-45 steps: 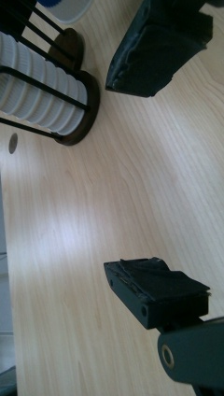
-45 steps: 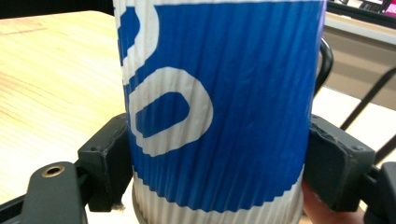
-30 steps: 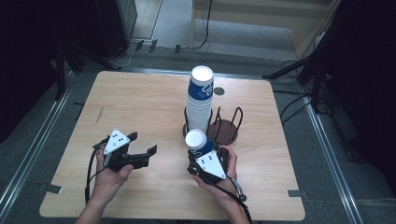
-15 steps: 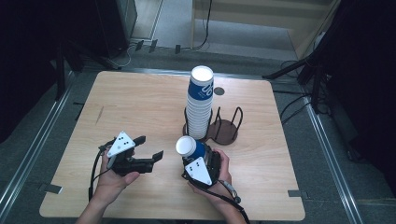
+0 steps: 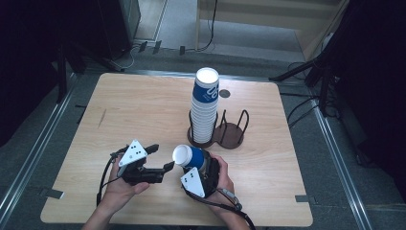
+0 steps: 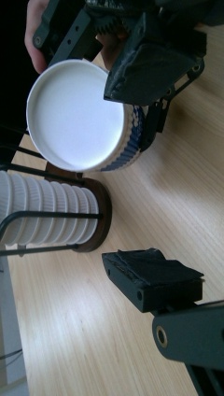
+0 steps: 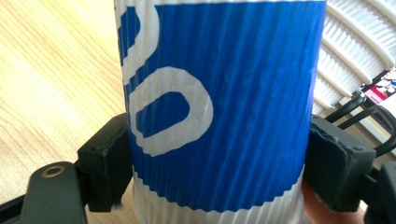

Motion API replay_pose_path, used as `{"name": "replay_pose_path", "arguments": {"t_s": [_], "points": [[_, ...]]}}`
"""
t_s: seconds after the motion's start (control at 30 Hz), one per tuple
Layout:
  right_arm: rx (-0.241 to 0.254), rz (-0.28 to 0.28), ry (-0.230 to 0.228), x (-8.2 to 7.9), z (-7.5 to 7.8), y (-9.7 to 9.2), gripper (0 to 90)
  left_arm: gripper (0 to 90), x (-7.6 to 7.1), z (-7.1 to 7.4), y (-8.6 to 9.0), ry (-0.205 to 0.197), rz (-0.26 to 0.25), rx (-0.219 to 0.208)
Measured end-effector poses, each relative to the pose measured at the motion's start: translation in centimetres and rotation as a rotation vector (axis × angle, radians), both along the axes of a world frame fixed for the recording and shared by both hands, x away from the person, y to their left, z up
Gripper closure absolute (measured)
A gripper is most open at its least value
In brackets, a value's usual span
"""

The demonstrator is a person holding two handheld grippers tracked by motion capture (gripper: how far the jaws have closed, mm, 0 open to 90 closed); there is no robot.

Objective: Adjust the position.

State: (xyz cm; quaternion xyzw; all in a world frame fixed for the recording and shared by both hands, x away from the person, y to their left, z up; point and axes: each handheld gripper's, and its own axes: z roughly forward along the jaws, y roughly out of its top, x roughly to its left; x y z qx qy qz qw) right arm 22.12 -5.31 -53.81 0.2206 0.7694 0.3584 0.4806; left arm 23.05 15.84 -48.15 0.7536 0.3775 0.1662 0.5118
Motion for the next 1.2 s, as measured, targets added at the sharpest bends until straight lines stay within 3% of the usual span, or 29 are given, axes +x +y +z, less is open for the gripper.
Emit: {"name": "replay_pose_path", "arguments": {"t_s": [0.43,1.2], "points": [[-0.068,0.019,-0.037,-0.3,-0.4,0.5,18.8,19.9,-0.4,-0.1,-0.9,0.001,-0.079,-0.005],[-0.131,0.102,-0.098,-1.6,-0.2,1.9,18.8,24.9,-0.5,-0.2,-1.5,-0.002,-0.139,-0.016]]}}
